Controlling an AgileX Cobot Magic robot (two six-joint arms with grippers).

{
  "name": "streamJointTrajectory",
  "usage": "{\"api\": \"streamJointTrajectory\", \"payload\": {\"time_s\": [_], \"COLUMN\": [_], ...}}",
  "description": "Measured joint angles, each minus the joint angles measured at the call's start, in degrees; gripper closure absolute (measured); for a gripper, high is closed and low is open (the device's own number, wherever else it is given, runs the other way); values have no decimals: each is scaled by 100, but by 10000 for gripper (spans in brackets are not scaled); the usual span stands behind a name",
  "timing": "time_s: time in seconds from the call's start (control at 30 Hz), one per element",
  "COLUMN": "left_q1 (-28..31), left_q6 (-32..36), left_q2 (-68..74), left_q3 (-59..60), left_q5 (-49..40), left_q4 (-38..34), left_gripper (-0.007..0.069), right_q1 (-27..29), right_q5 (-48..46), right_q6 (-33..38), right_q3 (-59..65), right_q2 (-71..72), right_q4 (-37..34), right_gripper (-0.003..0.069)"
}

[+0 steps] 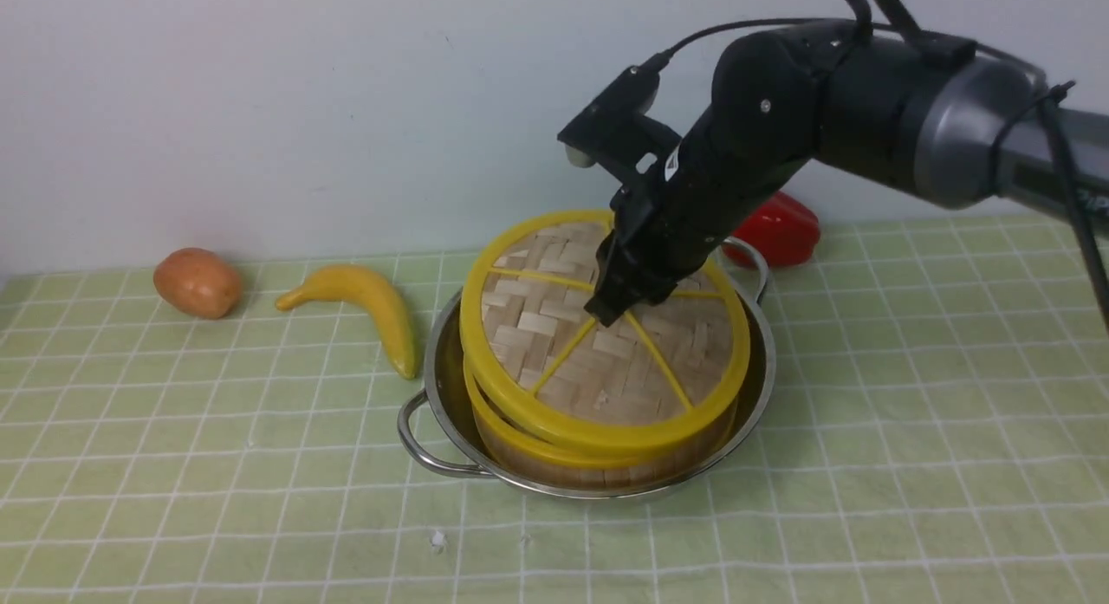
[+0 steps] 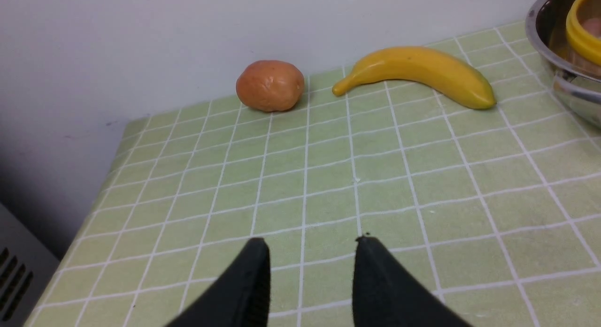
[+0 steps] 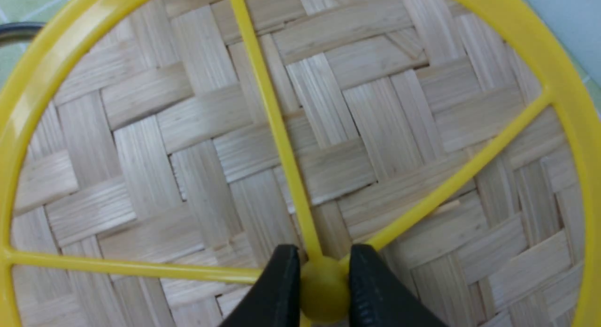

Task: Place the steamer in the pot on the green tablecloth, and put the lid on the steamer.
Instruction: 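Place the bamboo steamer lid onto the steamer basket in the pot with the right gripper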

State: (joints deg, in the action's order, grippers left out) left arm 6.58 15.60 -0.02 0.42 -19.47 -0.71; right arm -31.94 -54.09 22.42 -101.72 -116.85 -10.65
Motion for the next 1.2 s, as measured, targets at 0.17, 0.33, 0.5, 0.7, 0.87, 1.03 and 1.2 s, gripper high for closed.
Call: {"api": "streamJointTrajectory", "payload": {"time_s": [0.17, 0.33, 0.5, 0.7, 0.87, 1.03, 1.2], "left_q1": [0, 0, 0, 0, 0, 0, 0], "left_q6": [0, 0, 0, 0, 0, 0, 0], "left_q2": [0, 0, 0, 0, 0, 0, 0], "left_q3": [0, 0, 0, 0, 0, 0, 0], "left_q5": [0, 0, 0, 0, 0, 0, 0], "left_q4": [0, 0, 0, 0, 0, 0, 0], "left_gripper": [382, 382, 382, 382, 382, 382, 382], "right_q1": [0, 0, 0, 0, 0, -6, -6], "right_q5": [147, 310, 436, 473, 451, 440, 426], "right_q6": [176, 245, 342, 359, 529, 724, 1122], "right_q3": [-2, -14, -44, -68, -86, -90, -90], "right_q2": [-130, -316, -393, -444, -461, -461, -461], "right_q4": [-91, -177, -263, -294, -280, -235, -235], "right_gripper": [512, 512, 512, 512, 513, 513, 513]}}
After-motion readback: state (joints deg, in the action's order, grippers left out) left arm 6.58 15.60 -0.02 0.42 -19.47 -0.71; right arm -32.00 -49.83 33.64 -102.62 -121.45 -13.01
